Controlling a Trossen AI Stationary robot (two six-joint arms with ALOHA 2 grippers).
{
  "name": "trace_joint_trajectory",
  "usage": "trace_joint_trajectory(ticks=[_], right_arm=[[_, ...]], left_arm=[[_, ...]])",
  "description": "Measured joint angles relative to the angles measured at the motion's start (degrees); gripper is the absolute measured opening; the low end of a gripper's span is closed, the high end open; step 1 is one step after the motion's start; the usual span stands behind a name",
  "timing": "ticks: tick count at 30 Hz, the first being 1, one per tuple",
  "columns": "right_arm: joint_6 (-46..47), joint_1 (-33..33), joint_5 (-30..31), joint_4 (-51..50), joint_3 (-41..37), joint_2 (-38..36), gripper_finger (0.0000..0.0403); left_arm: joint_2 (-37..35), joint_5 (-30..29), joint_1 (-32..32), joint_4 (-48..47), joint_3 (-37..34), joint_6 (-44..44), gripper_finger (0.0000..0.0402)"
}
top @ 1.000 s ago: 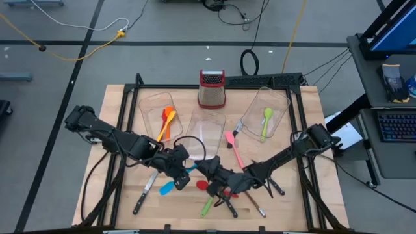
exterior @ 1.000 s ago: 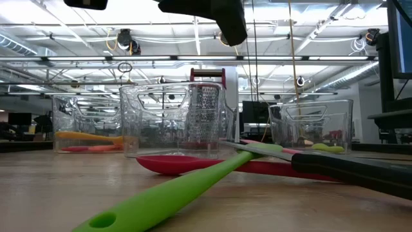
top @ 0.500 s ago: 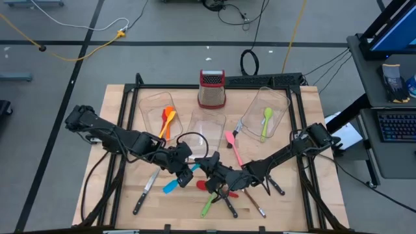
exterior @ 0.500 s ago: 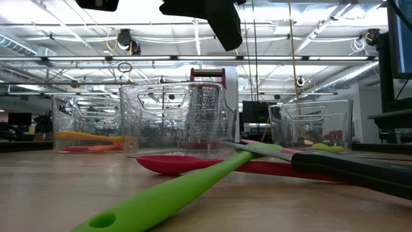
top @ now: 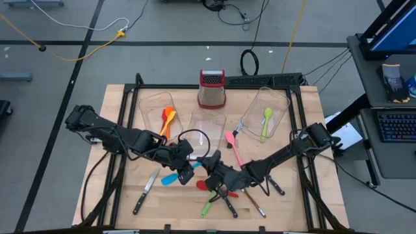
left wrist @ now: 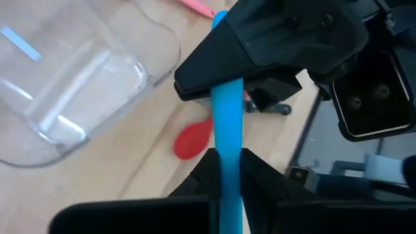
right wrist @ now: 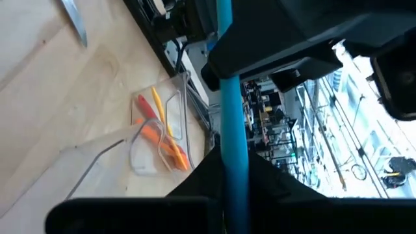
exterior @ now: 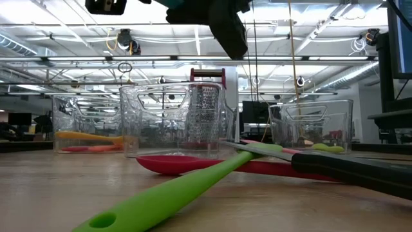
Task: Pick & Place Kitchen Items
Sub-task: Put the blue spatula into the left transparent bin
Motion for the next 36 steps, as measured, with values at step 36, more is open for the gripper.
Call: trace_joint_trajectory(ticks=[36], right_arm=[[35.8,-6.1,-33.6,-14.6,-1.0,-9.1,0.0021]], left_arm=[[-22.2,-35.9,-14.7,-12.9,0.1,26.5,0.0191]])
